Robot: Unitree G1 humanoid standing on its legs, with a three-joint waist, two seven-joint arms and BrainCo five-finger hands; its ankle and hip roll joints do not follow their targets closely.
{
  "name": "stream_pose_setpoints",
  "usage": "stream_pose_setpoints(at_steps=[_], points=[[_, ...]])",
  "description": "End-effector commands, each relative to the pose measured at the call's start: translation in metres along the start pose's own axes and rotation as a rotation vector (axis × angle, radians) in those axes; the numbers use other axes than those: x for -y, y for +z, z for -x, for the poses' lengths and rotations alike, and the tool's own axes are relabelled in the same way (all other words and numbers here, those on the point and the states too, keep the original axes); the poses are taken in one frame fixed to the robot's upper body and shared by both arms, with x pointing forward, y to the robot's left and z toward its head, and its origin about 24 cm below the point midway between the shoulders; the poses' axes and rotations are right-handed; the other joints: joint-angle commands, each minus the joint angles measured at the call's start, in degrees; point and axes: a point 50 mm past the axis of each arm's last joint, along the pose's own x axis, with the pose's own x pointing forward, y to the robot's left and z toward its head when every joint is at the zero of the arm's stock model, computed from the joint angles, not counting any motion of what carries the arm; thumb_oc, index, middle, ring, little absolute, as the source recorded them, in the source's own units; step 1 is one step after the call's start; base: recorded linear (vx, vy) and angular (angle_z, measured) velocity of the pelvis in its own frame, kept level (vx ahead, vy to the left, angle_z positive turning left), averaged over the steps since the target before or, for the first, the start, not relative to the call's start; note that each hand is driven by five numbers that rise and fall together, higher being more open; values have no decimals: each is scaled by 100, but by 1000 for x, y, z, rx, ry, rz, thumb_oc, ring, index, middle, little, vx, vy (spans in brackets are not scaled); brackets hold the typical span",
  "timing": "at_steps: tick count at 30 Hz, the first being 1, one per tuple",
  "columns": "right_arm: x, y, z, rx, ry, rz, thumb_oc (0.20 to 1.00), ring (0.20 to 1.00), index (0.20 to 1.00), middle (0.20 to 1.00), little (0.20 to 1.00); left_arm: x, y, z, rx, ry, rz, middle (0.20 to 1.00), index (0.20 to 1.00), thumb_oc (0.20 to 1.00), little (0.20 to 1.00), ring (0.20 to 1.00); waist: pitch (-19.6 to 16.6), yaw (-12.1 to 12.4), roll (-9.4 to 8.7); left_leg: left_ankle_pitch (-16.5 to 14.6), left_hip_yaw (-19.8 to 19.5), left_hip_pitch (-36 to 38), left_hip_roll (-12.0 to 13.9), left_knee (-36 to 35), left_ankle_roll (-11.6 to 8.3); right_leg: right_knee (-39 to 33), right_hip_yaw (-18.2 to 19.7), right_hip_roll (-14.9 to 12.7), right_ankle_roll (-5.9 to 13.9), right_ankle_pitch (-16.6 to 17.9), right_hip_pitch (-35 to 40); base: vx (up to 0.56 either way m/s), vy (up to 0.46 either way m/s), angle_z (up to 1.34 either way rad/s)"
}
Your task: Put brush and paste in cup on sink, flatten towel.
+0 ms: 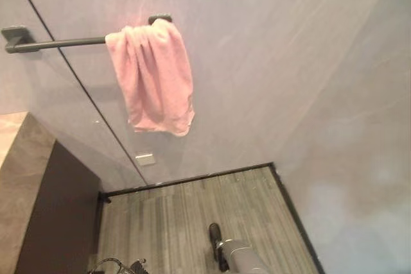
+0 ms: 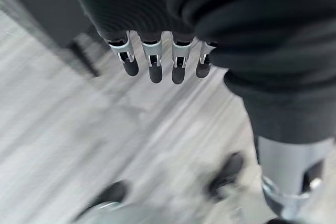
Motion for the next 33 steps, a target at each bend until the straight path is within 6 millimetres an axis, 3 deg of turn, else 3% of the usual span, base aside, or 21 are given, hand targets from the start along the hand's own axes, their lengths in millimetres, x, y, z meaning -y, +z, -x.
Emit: stream_pose_setpoints(at_steps=[1, 2, 3, 4, 5, 6, 7, 8, 9, 10, 12, 14, 15, 16, 17, 24, 29, 33], points=[[0, -32, 5, -74, -12, 12, 1000, 1000, 1000, 1000, 1000, -26, 4, -1, 32, 101, 18, 1000, 1000, 1000, 1000, 1000, 40, -113, -6, 1278, 233, -601, -931, 382, -179, -401, 120, -310, -426, 327, 678, 197, -141, 45], [0, -32, 5, -74, -12, 12, 1000, 1000, 1000, 1000, 1000, -26, 4, -1, 32, 101, 18, 1000, 1000, 1000, 1000, 1000, 38, -121, -3, 1262, 226, -622, -930, 416, -180, -403, 111, -310, -427, 328, 676, 154, -163, 117], [6, -27, 4, -50, -31, 8, 1000, 1000, 1000, 1000, 1000, -35, 6, -1, 33, 132, 30, 1000, 1000, 1000, 1000, 1000, 115, -152, -170, 1652, 801, -1120, -773, 1351, -430, -539, 49, -425, -538, 264, 952, 110, -122, 114], [6, -27, 4, -49, -31, 8, 1000, 1000, 1000, 1000, 1000, -35, 6, -1, 33, 133, 30, 1000, 1000, 1000, 1000, 1000, 119, -148, -159, 1624, 805, -1148, -760, 1405, -430, -537, 48, -411, -539, 267, 947, 157, -172, 101], [7, -26, 4, -49, -32, 16, 1000, 1000, 1000, 1000, 1000, -40, 7, -1, 34, 144, 27, 1000, 1000, 1000, 1000, 1000, 184, -106, -236, 1537, 1048, -1331, -722, 1650, -403, -580, 51, -464, -580, 226, 1054, 79, -85, 7], [9, -26, 4, -49, -39, 14, 1000, 1000, 1000, 1000, 1000, -43, 8, -1, 36, 156, 21, 1000, 1000, 1000, 1000, 1000, 223, -107, -263, 1489, 1430, -1551, -516, 1576, -345, -617, -6, -534, -588, 164, 1143, 160, -99, -32], [10, -29, 5, -59, -51, 9, 1000, 1000, 1000, 1000, 1000, -46, 10, -1, 38, 168, 10, 1000, 1000, 1000, 1000, 1000, 239, -118, -315, 1279, 2148, -1900, 28, 914, -151, -696, -126, -664, -552, 28, 1301, 126, -43, 20], [10, -29, 5, -60, -51, 9, 1000, 1000, 1000, 1000, 1000, -46, 10, -1, 38, 167, 10, 1000, 1000, 1000, 1000, 1000, 245, -97, -310, 1254, 2169, -1871, 33, 908, -148, -693, -108, -657, -547, 12, 1316, 201, 73, 71], [11, -28, 4, -59, -61, 16, 1000, 1000, 1000, 1000, 1000, -47, 11, -1, 43, 175, 2, 1000, 1000, 1000, 1000, 1000, 197, -77, -242, 1257, 2252, -1959, 282, 138, -150, -726, -147, -688, -456, -85, 1373, 134, 85, 111], [11, -28, 5, -60, -61, 16, 1000, 1000, 1000, 1000, 1000, -47, 11, -1, 43, 174, 2, 1000, 1000, 1000, 1000, 1000, 193, -82, -244, 1274, 2253, -1928, 269, 87, -151, -723, -150, -696, -454, -97, 1381, 196, 141, 55], [12, -24, 4, -43, -70, 42, 1000, 1000, 1000, 1000, 1000, -46, 7, -1, 30, 177, 4, 1000, 1000, 1000, 1000, 1000, 158, -13, -126, 1869, 1985, -2050, 602, -727, -305, -729, -41, -679, -375, -196, 1469, 184, 167, -11], [13, -22, 4, -36, -72, 51, 1000, 1000, 1000, 1000, 1000, -46, 6, -1, 28, 179, 11, 1000, 1000, 1000, 1000, 1000, 167, 8, -89, 1993, 1856, -2022, 704, -910, -337, -715, 25, -681, -368, -234, 1501, 165, 163, -46], [14, -17, 3, -16, -73, 86, 1000, 1000, 1000, 1000, 1000, -44, 1, 0, 11, 180, 36, 1000, 1000, 1000, 1000, 1000, 150, 98, 6, 2341, 1539, -2058, 945, -1334, -454, -696, 205, -674, -319, -345, 1593, 225, 229, -64], [16, -16, 3, -13, -72, 91, 1000, 1000, 1000, 1000, 1000, -42, -2, 0, 2, 179, 46, 1000, 1000, 1000, 1000, 1000, 134, 114, 45, 2446, 1500, -2040, 1018, -1390, -493, -692, 263, -720, -278, -389, 1674, 272, 290, -54], [14, -14, 3, -4, -65, 98, 1000, 1000, 1000, 1000, 1000, -39, -5, 0, -5, 169, 51, 1000, 1000, 1000, 1000, 1000, 102, 103, 73, 2232, 1584, -1924, 1006, -1260, -489, -638, 315, -737, -243, -453, 1695, 182, 220, -68], [2, -13, 2, -9, -26, 108, 1000, 1000, 1000, 1000, 1000, -37, -8, 1, -7, 153, 14, 1000, 1000, 1000, 1000, 1000, -90, 145, 18, 1724, 1824, -1800, 442, -877, -265, -820, 633, -1328, 49, -217, 1826, 108, 247, -51], [3, -7, 2, 13, -30, 80, 1000, 1000, 1000, 1000, 1000, -37, -14, 2, -24, 152, 8, 1000, 1000, 1000, 1000, 1000, -121, 162, -39, 1576, 1953, -1769, 320, -771, -181, -817, 734, -1455, 140, -117, 1781, 36, 142, -24], [12, 9, 1, 79, -74, 19, 1000, 1000, 1000, 1000, 1000, -38, -33, 6, -77, 165, 28, 1000, 1000, 1000, 1000, 1000, -164, 195, -130, 1384, 2081, -1653, 193, -683, -74, -797, 767, -1576, 250, 30, 1768, 49, 125, -15]])
